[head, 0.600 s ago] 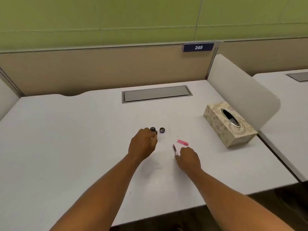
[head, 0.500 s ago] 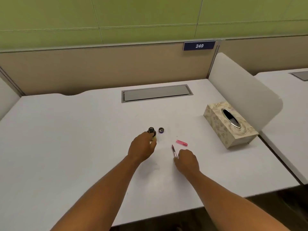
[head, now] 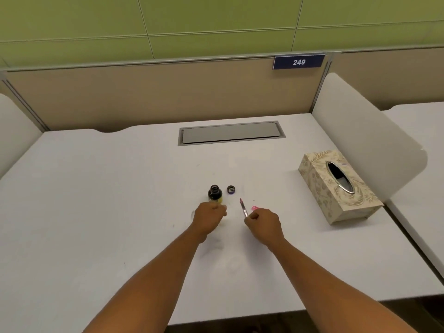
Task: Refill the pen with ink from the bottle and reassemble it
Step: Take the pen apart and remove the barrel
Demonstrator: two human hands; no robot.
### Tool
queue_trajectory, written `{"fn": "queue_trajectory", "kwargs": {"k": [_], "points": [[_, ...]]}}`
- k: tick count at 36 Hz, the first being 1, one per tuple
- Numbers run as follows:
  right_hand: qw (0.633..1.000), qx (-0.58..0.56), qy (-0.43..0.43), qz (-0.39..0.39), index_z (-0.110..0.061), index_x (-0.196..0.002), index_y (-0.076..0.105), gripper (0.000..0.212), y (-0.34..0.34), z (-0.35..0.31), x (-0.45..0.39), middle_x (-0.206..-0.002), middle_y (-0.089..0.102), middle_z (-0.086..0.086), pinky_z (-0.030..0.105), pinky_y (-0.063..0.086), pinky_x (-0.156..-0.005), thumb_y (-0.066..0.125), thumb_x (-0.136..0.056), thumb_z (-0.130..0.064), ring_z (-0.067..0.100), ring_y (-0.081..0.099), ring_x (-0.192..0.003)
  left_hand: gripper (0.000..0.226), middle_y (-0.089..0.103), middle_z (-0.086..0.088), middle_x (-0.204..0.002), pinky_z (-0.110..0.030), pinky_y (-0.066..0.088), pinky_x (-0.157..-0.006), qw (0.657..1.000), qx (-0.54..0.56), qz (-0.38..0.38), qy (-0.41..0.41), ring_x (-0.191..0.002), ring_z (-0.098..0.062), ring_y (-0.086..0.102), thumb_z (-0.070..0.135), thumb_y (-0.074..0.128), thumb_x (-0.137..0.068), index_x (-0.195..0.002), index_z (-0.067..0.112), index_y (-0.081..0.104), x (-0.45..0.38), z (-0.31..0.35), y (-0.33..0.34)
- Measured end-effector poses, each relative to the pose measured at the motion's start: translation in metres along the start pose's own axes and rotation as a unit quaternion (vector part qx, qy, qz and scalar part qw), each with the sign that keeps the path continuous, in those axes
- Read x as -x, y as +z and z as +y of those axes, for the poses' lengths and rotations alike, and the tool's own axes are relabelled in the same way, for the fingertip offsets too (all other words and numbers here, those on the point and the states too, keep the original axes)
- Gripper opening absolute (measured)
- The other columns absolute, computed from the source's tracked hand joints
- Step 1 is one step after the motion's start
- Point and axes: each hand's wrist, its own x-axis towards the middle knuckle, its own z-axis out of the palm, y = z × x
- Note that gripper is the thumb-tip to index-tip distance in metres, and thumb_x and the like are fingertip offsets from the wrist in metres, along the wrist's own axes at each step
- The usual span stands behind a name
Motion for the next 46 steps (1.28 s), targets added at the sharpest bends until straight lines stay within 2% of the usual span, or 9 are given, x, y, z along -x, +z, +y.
{"fn": "queue_trajectory", "kwargs": {"k": [3, 6, 10, 18, 27, 32, 39, 42, 46], "points": [[0.998, -0.063, -0.008, -0.018, -0.004, -0.069, 0.064, 0.017, -0.004, -0.008, 0.007, -0.073, 0.069, 0.008, 0.028, 0.046, -0.057, 0.059, -0.078, -0.017, 0.016, 0.062, -0.064, 0.021, 0.072, -0.008, -0.088, -0.028, 0.054, -0.079, 0.989, 0.109, -0.063, -0.073, -0.078, -0.017, 0.06, 0.019, 0.063, -0.092, -0.099, 0.002, 0.073, 0.005, 0.0, 0.003], [0.993, -0.116, -0.019, -0.024, -0.008, -0.071, 0.067, 0.016, -0.01, -0.012, 0.015, -0.068, 0.066, 0.002, 0.026, 0.042, -0.058, 0.062, -0.081, -0.019, 0.012, 0.053, -0.061, 0.021, 0.071, -0.008, -0.095, -0.032, 0.057, -0.083, 0.979, 0.159, -0.084, -0.09, -0.082, -0.018, 0.061, 0.023, 0.064, -0.095, -0.104, 0.006, 0.071, 0.01, 0.0, 0.005], [0.986, -0.157, -0.036, -0.051, -0.014, -0.075, 0.071, 0.014, -0.016, -0.022, 0.018, -0.072, 0.07, -0.002, 0.023, 0.043, -0.059, 0.063, -0.084, -0.022, 0.009, 0.056, -0.063, 0.03, 0.07, -0.008, -0.108, -0.033, 0.057, -0.084, 0.965, 0.229, -0.085, -0.097, -0.093, -0.021, 0.061, 0.028, 0.066, -0.095, -0.118, 0.009, 0.068, 0.008, -0.005, 0.002], [0.983, -0.151, -0.063, -0.079, -0.022, -0.074, 0.072, 0.012, -0.017, -0.031, 0.02, -0.077, 0.074, -0.001, 0.031, 0.05, -0.065, 0.064, -0.081, -0.028, 0.011, 0.063, -0.069, 0.027, 0.074, -0.007, -0.117, -0.038, 0.056, -0.094, 0.945, 0.304, -0.095, -0.067, -0.113, -0.027, 0.067, 0.028, 0.067, -0.094, -0.117, 0.013, 0.072, 0.009, -0.005, -0.002], [0.984, -0.143, -0.058, -0.084, -0.018, -0.078, 0.073, 0.013, -0.006, -0.044, 0.02, -0.068, 0.07, 0.006, 0.022, 0.042, -0.056, 0.064, -0.086, -0.025, 0.005, 0.053, -0.054, 0.02, 0.077, -0.007, -0.109, -0.041, 0.053, -0.099, 0.945, 0.311, -0.1, -0.036, -0.105, -0.023, 0.069, 0.025, 0.067, -0.095, -0.107, 0.012, 0.076, -0.004, -0.004, -0.017], [0.982, -0.156, -0.057, -0.085, -0.024, -0.069, 0.068, 0.027, 0.004, -0.054, 0.02, -0.053, 0.053, -0.009, 0.013, 0.035, -0.051, 0.06, -0.094, -0.023, 0.003, 0.043, -0.049, 0.017, 0.077, -0.008, -0.108, -0.04, 0.053, -0.1, 0.941, 0.313, -0.125, -0.032, -0.101, -0.021, 0.07, 0.023, 0.067, -0.095, -0.1, 0.011, 0.077, -0.012, -0.003, -0.028], [0.979, -0.19, -0.027, -0.075, -0.013, -0.082, 0.074, 0.026, 0.022, -0.062, 0.021, -0.068, 0.064, 0.003, 0.03, 0.049, -0.065, 0.058, -0.097, -0.028, 0.013, 0.055, -0.063, 0.019, 0.078, -0.008, -0.108, -0.036, 0.053, -0.1, 0.939, 0.299, -0.167, -0.023, -0.102, -0.021, 0.07, 0.022, 0.065, -0.096, -0.1, 0.009, 0.077, -0.026, -0.001, -0.044], [0.979, -0.184, -0.007, -0.085, -0.016, -0.094, 0.076, 0.023, 0.023, -0.062, 0.025, -0.084, 0.075, 0.0, 0.023, 0.052, -0.067, 0.055, -0.098, -0.026, 0.013, 0.065, -0.074, 0.017, 0.078, -0.008, -0.106, -0.035, 0.052, -0.099, 0.938, 0.298, -0.175, -0.028, -0.097, -0.02, 0.07, 0.022, 0.066, -0.095, -0.097, 0.01, 0.078, -0.028, -0.004, -0.045], [0.98, -0.189, 0.0, -0.064, -0.016, -0.092, 0.076, 0.02, 0.025, -0.061, 0.029, -0.081, 0.076, -0.001, 0.02, 0.052, -0.066, 0.057, -0.097, -0.021, 0.012, 0.067, -0.074, 0.02, 0.078, -0.009, -0.106, -0.031, 0.054, -0.095, 0.935, 0.302, -0.179, -0.04, -0.094, -0.018, 0.071, 0.022, 0.067, -0.095, -0.103, 0.006, 0.076, -0.03, -0.008, -0.039]]}}
